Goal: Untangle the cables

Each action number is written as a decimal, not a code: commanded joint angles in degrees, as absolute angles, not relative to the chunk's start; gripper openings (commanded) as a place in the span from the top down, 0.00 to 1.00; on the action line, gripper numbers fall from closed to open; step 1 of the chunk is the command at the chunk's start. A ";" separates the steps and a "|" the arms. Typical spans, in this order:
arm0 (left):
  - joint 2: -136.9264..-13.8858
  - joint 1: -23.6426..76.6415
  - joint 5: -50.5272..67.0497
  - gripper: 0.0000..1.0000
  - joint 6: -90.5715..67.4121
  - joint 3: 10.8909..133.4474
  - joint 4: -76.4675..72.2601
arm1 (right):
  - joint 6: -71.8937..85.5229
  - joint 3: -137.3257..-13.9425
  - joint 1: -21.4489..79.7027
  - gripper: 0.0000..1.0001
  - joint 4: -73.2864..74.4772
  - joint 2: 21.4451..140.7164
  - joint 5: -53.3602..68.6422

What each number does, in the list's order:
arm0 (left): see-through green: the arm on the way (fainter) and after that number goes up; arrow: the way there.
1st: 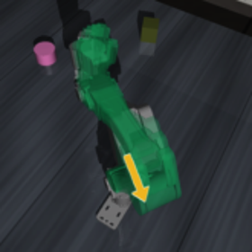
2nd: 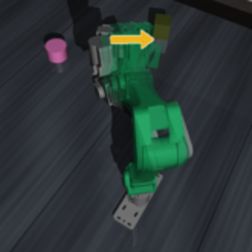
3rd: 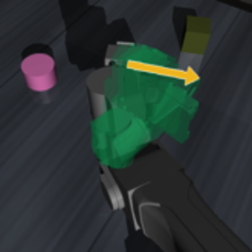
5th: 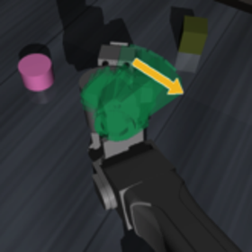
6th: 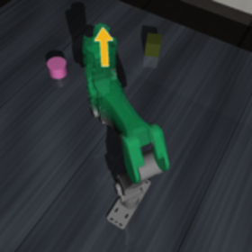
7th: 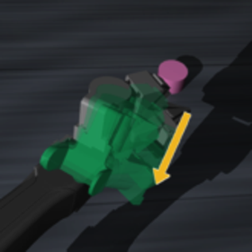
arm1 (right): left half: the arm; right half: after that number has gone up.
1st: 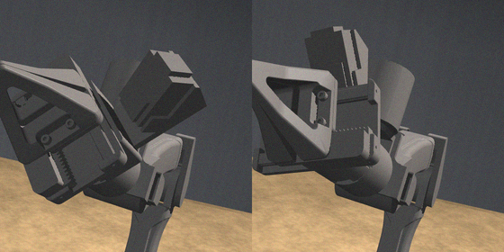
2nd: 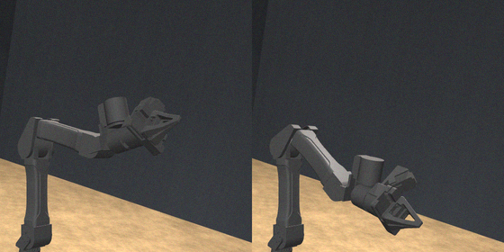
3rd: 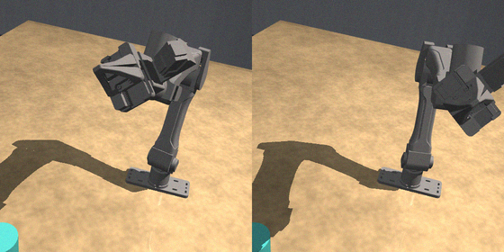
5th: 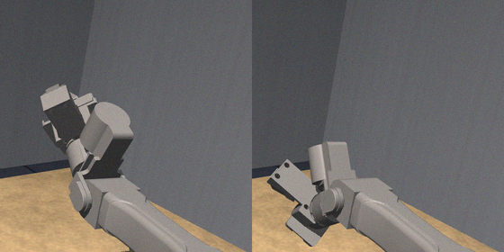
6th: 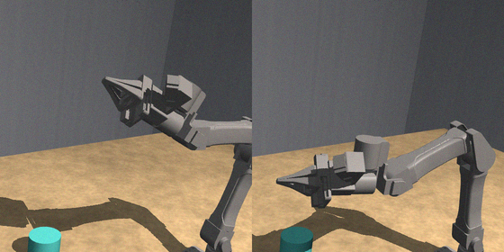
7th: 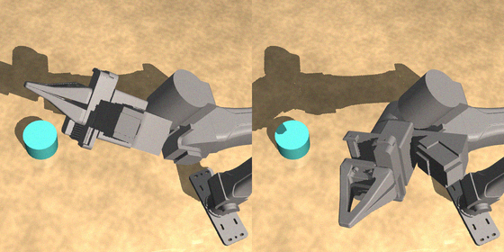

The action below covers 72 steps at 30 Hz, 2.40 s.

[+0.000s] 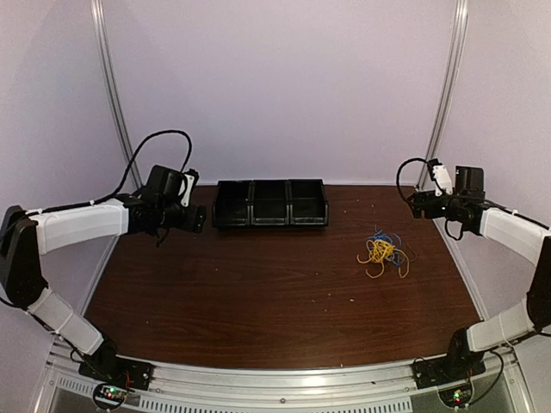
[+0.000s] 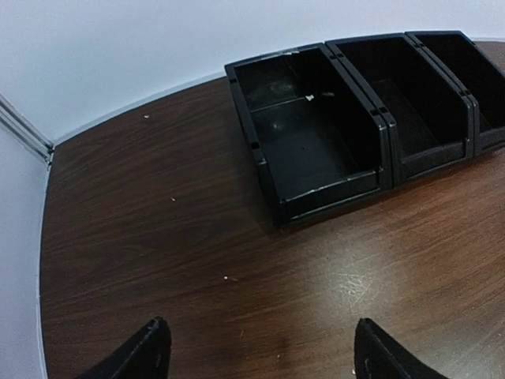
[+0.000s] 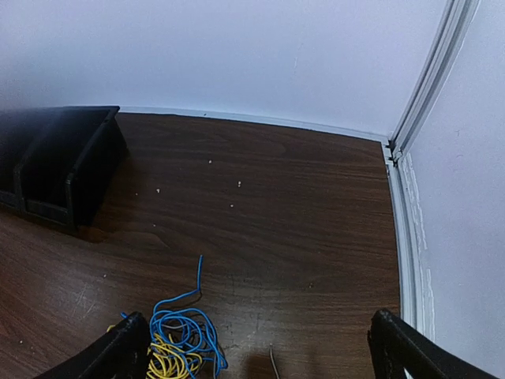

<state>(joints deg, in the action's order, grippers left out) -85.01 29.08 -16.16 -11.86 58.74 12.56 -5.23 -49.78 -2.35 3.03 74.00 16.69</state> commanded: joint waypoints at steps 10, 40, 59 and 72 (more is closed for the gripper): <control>-89.51 30.99 4.42 0.15 -9.12 57.67 2.44 | -24.84 -51.86 -1.20 0.05 13.12 80.99 25.18; -81.07 35.78 7.02 0.06 -22.08 48.42 -2.07 | -25.62 -73.82 29.28 0.11 34.05 105.44 42.75; -91.31 50.80 16.70 0.08 -22.60 46.54 -21.12 | -43.25 -60.60 21.60 0.48 40.73 85.47 41.95; -103.06 51.24 21.73 0.10 -24.17 54.86 -26.04 | -43.80 -54.06 30.71 0.61 37.76 86.40 35.16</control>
<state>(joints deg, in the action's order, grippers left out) -101.36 51.00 18.76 -23.29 51.05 -22.17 -43.40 -53.60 28.10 39.11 84.07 37.36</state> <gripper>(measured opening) 0.901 0.393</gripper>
